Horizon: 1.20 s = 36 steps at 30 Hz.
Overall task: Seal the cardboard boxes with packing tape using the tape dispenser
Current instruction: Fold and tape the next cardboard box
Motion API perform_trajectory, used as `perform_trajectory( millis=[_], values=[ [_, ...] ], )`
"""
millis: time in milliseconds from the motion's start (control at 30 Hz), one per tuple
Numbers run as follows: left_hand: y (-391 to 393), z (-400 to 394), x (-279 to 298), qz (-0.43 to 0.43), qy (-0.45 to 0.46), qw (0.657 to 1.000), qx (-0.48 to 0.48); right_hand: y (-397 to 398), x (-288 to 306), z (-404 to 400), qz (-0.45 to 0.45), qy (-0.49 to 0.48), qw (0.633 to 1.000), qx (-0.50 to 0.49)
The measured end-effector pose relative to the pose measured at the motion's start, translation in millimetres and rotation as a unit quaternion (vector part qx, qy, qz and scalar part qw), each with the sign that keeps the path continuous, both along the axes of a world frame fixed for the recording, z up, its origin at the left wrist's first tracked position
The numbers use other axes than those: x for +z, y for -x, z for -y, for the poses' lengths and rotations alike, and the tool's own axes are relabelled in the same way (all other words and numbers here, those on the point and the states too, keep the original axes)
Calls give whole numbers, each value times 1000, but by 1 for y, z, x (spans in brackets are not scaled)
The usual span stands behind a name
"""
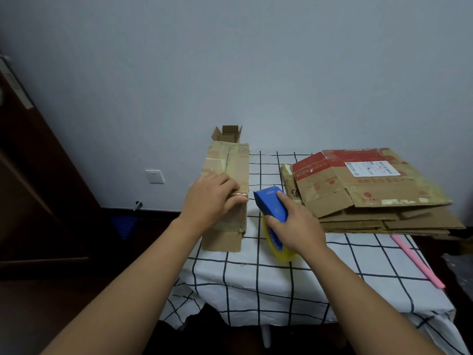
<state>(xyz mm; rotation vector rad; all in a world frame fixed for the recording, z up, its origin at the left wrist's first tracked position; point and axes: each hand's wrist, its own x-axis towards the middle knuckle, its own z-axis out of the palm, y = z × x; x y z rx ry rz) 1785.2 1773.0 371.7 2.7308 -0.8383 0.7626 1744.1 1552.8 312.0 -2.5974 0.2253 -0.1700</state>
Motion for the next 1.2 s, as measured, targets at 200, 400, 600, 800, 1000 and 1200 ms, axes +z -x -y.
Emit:
perform_trajectory(
  millis=[200, 400, 600, 800, 1000, 1200],
  values=[
    [0, -3, -4, 2, 9, 1000, -12, -1, -2, 1, -3, 4, 1000, -6],
    [-2, -13, -6, -65, 72, 995, 12, -1, -1, 1, -5, 2, 1000, -3],
    [-6, -30, -5, -92, 93, 991, 5, 0, -2, 1, 3, -4, 1000, -5],
    [-7, -38, -5, -94, 120, 988, 3, 1, -1, -1, 6, -2, 1000, -4],
    [-10, -40, -5, -96, 128, 987, 10, 4, 3, -1, 1, -11, 1000, -10],
    [1, -32, -11, -98, 156, 983, 18, 3, 11, 4, 5, -68, 998, -15]
  ],
)
